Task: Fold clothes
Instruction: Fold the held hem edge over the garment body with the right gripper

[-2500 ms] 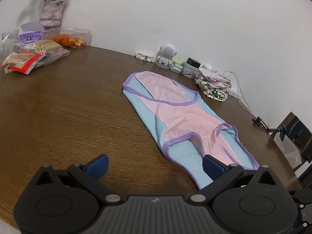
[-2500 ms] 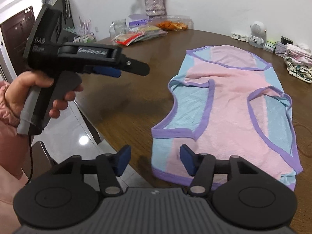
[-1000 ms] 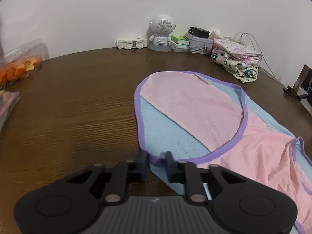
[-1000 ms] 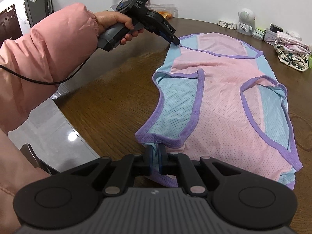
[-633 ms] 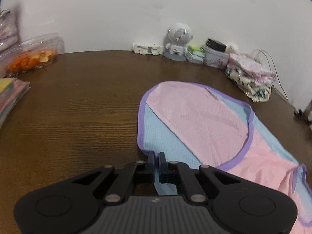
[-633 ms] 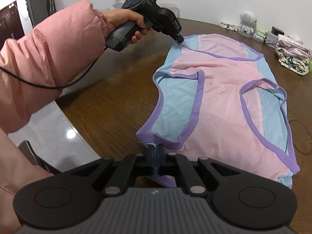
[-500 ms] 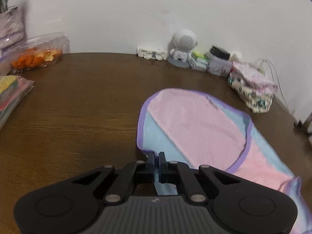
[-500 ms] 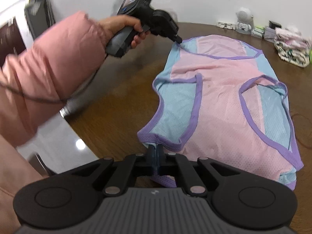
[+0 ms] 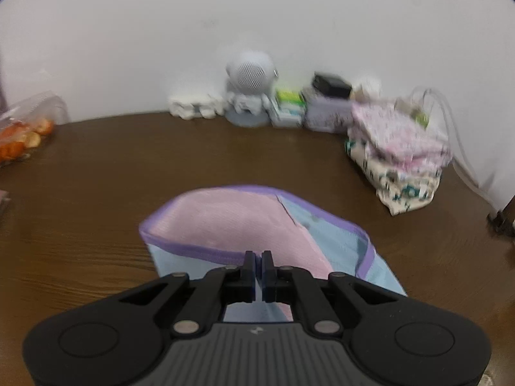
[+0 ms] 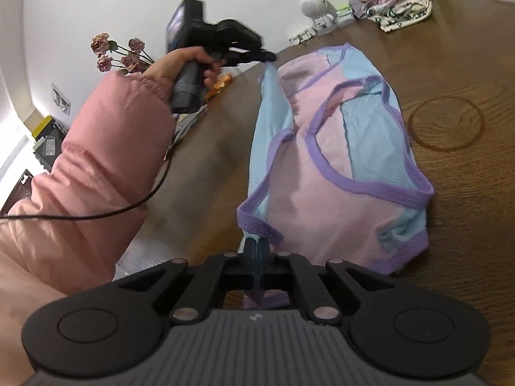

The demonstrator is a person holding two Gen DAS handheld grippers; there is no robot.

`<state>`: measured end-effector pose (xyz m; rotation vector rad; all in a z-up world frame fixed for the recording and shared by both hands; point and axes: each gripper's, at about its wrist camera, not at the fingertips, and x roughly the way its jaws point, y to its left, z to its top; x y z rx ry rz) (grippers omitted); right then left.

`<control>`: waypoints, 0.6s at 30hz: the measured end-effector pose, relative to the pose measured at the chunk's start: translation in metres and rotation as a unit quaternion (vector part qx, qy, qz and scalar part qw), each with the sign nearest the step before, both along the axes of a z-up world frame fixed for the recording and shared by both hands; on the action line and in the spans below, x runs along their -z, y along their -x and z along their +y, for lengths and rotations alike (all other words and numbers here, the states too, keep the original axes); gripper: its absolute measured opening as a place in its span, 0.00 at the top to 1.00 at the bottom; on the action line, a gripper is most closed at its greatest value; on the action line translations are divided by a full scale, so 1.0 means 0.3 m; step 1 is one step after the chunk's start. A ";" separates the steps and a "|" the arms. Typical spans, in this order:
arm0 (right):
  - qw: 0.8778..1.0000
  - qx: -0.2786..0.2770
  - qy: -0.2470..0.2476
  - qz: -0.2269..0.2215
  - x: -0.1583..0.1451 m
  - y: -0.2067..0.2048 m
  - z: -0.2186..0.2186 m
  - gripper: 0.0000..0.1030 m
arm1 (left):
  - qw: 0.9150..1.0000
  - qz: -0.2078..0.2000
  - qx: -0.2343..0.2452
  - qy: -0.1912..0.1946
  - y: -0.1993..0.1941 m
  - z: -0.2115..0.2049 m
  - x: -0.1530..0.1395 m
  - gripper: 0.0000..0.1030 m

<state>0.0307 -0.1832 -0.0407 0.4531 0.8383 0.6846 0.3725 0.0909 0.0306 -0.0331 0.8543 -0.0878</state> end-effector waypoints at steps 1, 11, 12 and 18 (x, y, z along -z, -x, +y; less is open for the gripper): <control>1.000 -0.006 0.000 0.002 0.007 -0.005 -0.002 0.99 | 1.000 0.006 0.002 -0.010 -0.011 -0.017 0.020 0.98; 0.999 -0.026 -0.007 0.022 0.057 -0.034 -0.013 0.92 | 0.999 0.027 0.018 0.009 -0.010 -0.002 0.072 0.34; 0.999 -0.025 -0.008 0.022 0.059 -0.035 -0.016 0.85 | 0.999 0.020 0.022 0.017 -0.001 0.006 0.054 0.30; 1.000 0.003 0.002 -0.027 -0.014 -0.041 -0.071 0.62 | 0.998 -0.054 0.012 0.038 0.111 0.154 -0.094 0.21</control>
